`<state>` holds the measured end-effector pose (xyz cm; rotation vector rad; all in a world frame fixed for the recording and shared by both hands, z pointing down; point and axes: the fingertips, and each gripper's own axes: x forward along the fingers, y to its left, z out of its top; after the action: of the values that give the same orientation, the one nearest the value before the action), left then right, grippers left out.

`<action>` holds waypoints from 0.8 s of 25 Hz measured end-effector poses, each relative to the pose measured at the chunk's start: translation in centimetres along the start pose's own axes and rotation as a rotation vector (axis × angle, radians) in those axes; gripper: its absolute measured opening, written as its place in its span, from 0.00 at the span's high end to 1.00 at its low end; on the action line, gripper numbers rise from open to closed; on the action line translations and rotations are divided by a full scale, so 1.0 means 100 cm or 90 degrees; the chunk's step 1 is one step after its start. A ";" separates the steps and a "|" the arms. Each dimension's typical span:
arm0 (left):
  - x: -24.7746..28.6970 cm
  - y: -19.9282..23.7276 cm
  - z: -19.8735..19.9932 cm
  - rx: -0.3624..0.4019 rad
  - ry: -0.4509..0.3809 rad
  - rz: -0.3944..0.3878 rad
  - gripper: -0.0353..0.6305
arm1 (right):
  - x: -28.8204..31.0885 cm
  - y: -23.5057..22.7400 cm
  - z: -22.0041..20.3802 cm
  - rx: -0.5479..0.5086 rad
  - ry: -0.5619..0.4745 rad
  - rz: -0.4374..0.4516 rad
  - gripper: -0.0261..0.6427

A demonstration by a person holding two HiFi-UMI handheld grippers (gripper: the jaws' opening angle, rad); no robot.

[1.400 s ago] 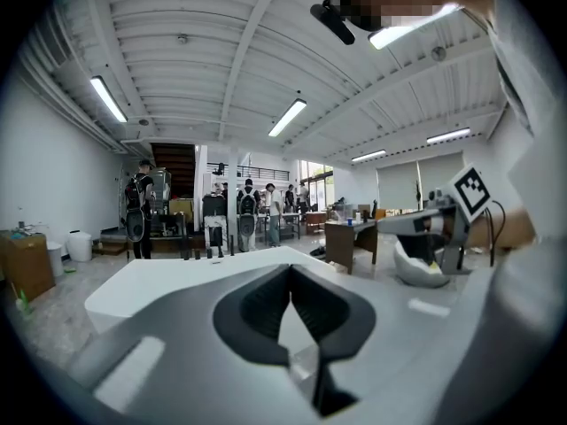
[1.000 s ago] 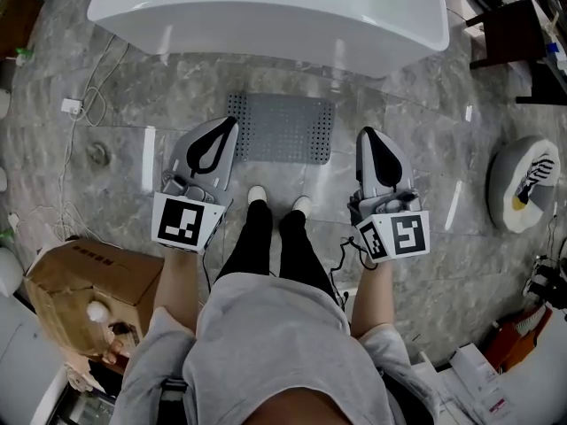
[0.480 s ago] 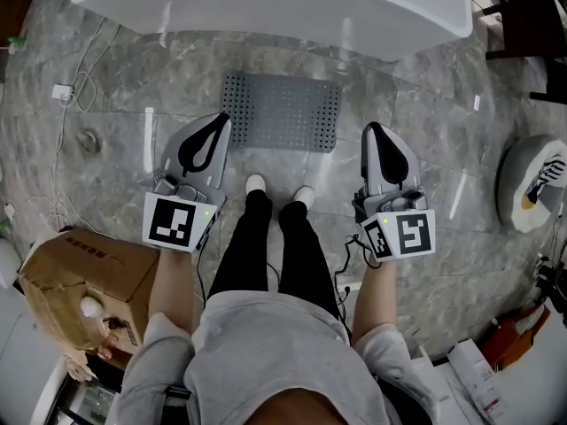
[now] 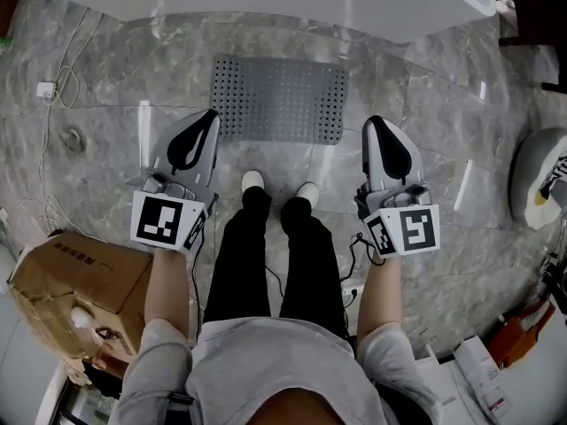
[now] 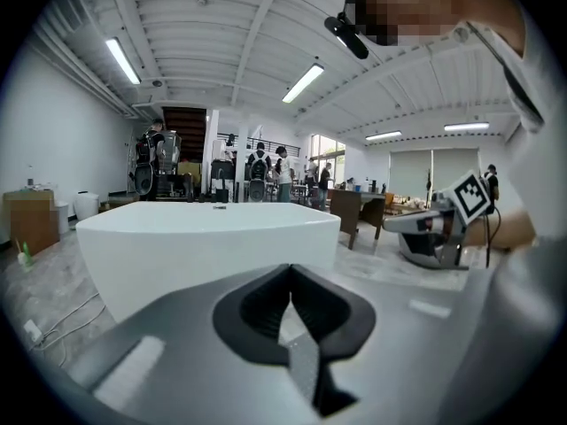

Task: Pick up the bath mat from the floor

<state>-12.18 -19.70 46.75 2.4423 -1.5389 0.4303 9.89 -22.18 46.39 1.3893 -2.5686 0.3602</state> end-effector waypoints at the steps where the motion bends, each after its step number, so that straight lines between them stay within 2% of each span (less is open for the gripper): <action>1: 0.003 0.000 -0.013 0.006 0.003 0.002 0.94 | 0.002 -0.002 -0.013 0.001 0.001 -0.001 0.93; 9: 0.034 0.008 -0.113 0.037 0.010 0.018 0.94 | 0.025 -0.020 -0.116 -0.002 0.006 -0.006 0.92; 20: 0.104 0.042 -0.252 0.050 0.002 0.041 0.94 | 0.086 -0.060 -0.255 -0.013 -0.004 -0.010 0.89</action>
<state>-14.88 -21.70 74.09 2.4539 -1.6334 0.5153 11.78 -24.34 73.82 1.4041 -2.5577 0.3263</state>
